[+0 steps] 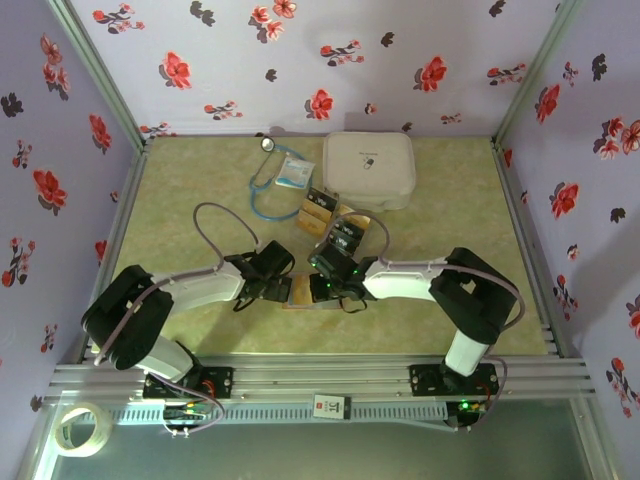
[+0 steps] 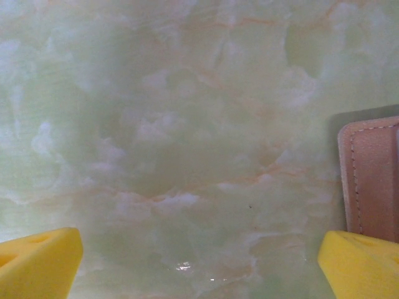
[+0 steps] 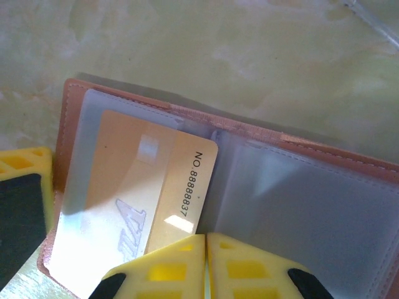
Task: Put the credit cards into the card holder
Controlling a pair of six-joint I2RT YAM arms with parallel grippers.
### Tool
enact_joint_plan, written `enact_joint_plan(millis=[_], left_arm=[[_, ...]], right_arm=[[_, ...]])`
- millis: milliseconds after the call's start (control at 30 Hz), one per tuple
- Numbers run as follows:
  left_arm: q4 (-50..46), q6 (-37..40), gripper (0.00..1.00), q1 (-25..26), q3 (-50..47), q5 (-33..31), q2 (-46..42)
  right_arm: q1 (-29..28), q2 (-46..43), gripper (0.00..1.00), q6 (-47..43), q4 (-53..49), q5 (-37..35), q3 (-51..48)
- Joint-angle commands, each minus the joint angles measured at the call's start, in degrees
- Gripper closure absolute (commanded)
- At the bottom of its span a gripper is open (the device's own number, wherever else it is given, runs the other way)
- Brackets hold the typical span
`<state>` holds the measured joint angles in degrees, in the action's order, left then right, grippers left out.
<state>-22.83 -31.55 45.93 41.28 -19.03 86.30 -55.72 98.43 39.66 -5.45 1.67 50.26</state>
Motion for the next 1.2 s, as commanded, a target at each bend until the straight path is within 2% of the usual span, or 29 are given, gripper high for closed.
enact_joint_plan(millis=[0, 333, 567, 867, 1167], left_arm=[[0.7, -0.8, 0.00, 0.8, -0.8, 1.4, 2.8], [0.1, -1.8, 0.00, 0.9, -1.1, 0.9, 0.9], [-2.1, -2.5, 0.00, -2.2, -0.2, 0.3, -4.6], [-3.1, -1.5, 0.00, -3.6, 0.7, 0.7, -7.5], [-1.3, -0.4, 0.00, -3.3, -2.7, 2.9, -10.6]], right_arm=[[-1.1, 1.9, 0.92, 1.4, 0.0, 1.2, 2.2], [-1.9, 3.7, 0.92, 1.6, 0.2, 1.7, 4.1], [-1.9, 1.0, 0.90, 1.1, -0.9, 0.1, 3.6], [-1.6, -4.3, 0.74, 0.6, -3.2, -1.9, 2.0], [-0.3, -12.7, 0.58, 2.3, -6.5, -10.7, -4.5]])
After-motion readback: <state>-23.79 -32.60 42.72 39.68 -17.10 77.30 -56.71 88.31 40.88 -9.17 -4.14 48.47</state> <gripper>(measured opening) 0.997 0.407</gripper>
